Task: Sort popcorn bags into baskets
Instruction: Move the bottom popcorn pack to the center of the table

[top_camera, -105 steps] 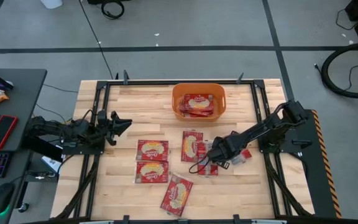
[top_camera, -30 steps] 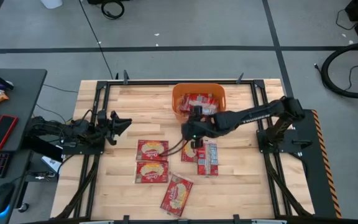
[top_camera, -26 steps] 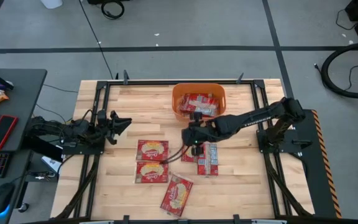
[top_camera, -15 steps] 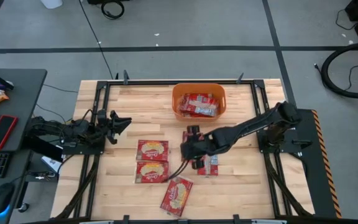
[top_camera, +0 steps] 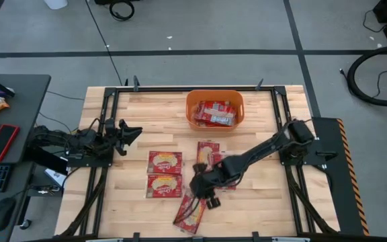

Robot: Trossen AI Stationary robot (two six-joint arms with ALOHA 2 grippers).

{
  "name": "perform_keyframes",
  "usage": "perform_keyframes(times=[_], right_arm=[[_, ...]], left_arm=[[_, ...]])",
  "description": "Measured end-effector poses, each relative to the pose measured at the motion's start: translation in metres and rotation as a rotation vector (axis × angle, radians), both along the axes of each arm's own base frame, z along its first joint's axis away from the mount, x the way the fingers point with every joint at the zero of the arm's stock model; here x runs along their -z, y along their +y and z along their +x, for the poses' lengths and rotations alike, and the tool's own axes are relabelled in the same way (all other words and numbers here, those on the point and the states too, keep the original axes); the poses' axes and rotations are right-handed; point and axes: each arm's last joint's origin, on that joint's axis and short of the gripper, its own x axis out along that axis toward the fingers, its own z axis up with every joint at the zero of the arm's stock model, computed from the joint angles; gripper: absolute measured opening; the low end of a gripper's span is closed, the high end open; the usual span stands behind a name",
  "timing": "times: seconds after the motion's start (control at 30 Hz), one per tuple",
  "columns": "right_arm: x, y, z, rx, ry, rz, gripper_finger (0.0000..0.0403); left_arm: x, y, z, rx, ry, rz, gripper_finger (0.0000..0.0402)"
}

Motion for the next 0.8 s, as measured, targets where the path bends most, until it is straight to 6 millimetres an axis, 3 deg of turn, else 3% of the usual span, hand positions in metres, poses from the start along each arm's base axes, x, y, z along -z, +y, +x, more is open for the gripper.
perform_keyframes(times=[0.2,0.37,0.57,0.8], right_arm=[[0.031,0.028,0.004,-0.136,0.016,0.055,0.0147],[0.050,0.035,0.006,-0.172,0.029,0.047,0.0145],[0.062,0.014,0.009,-0.058,0.101,-0.055,0.0144],[0.059,-0.029,0.012,0.207,0.169,-0.190,0.0144]], left_arm=[[0.001,0.000,0.001,-0.002,0.009,0.001,0.0073],[0.001,0.000,0.001,-0.003,0.009,0.001,0.0073],[0.001,0.000,0.001,-0.002,0.008,0.000,0.0073],[0.001,0.000,0.001,-0.002,0.009,0.001,0.0073]])
